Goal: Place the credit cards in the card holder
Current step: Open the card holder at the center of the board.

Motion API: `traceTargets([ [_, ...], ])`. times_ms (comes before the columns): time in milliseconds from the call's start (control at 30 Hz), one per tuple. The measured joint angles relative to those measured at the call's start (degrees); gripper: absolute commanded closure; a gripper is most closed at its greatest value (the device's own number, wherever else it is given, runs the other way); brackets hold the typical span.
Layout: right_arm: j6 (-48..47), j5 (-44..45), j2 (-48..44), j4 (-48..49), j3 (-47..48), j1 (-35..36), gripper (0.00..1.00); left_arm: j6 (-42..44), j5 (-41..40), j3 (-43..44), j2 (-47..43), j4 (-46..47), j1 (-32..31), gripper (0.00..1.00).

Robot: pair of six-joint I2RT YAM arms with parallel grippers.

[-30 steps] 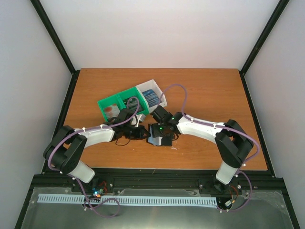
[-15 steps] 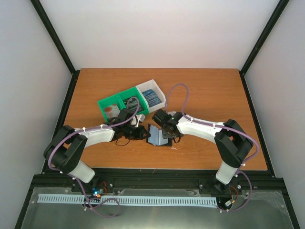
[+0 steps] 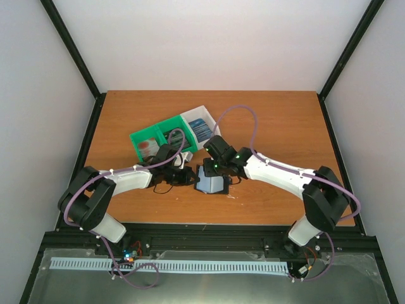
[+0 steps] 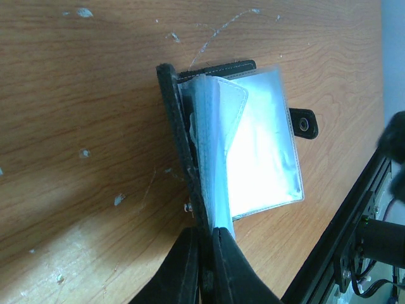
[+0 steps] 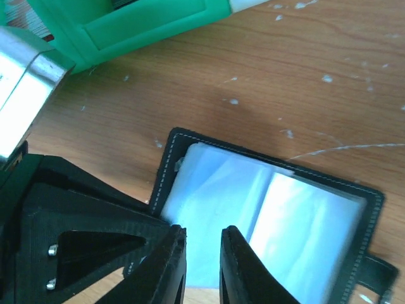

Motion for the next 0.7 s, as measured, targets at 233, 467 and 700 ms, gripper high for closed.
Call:
traceTargets([
  [233, 0.0, -4.0, 4.3, 3.0, -1.1, 0.0, 0.71, -0.1, -1.0, 0.0, 0.0, -0.6, 0.0, 0.82],
  [467, 0.9, -2.6, 8.3, 2.3, -1.8, 0.0, 0.63, -0.1, -4.9, 0.0, 0.0, -3.8, 0.0, 0.64],
  [700, 1.4, -0.4, 10.3, 0.1, -1.7, 0.0, 0.44, 0.2, -8.4, 0.3, 0.0, -6.3, 0.0, 0.62],
])
